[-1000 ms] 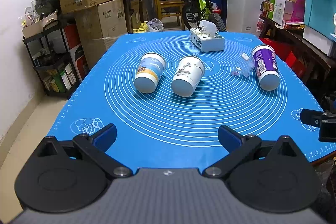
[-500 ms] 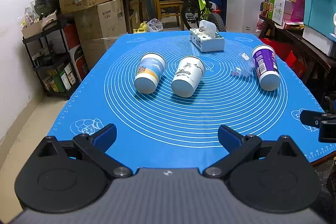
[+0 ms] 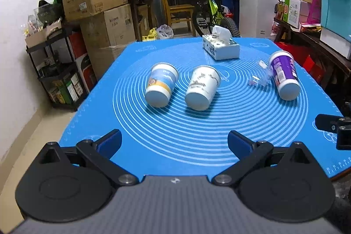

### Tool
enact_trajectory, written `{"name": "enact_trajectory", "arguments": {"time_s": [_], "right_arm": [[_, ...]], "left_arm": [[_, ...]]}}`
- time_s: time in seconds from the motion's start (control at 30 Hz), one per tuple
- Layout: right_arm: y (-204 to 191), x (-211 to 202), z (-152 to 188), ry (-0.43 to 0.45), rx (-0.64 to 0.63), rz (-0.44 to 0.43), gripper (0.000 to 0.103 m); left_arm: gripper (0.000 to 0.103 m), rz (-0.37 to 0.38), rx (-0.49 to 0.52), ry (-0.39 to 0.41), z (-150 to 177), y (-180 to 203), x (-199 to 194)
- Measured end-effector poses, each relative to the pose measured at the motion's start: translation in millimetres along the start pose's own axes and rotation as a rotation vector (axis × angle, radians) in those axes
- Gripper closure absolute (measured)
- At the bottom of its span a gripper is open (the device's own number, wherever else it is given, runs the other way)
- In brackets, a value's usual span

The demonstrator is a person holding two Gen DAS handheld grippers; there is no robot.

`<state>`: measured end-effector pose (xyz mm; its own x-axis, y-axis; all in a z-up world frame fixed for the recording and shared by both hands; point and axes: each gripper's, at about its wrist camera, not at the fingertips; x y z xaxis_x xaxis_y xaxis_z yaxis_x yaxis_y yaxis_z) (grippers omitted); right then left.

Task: Flip cup upside down
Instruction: 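Move the left gripper to the blue-and-white cup and close around it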

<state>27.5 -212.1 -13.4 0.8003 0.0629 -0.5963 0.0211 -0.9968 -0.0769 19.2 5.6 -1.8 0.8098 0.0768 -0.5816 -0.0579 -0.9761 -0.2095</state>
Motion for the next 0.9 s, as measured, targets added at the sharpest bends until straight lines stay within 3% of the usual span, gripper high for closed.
{"name": "enact_trajectory", "arguments": {"time_s": [0.23, 0.57, 0.9], "right_arm": [[-8, 17, -27, 0.048, -0.008, -0.020, 0.002], [-4, 58, -38, 0.022, 0.046, -0.033, 0.002], [6, 77, -34, -0.011, 0.070, -0.014, 0.002]], "left_arm": [[0.001, -0.035, -0.008, 0.032, -19, -13, 33], [0.002, -0.105, -0.078, 0.020, -50, -49, 135], [0.003, -0.016, -0.044, -0.066, -52, -54, 198]]}}
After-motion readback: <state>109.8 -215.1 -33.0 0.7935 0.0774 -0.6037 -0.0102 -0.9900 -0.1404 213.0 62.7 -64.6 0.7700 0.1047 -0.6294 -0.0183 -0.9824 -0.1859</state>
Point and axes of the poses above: each gripper's, at about its wrist camera, not at the fingertips, and x roughly the way its jaws point, y to its right, z to its underside, and after that the axes turned 7 degrees about x, right-handed
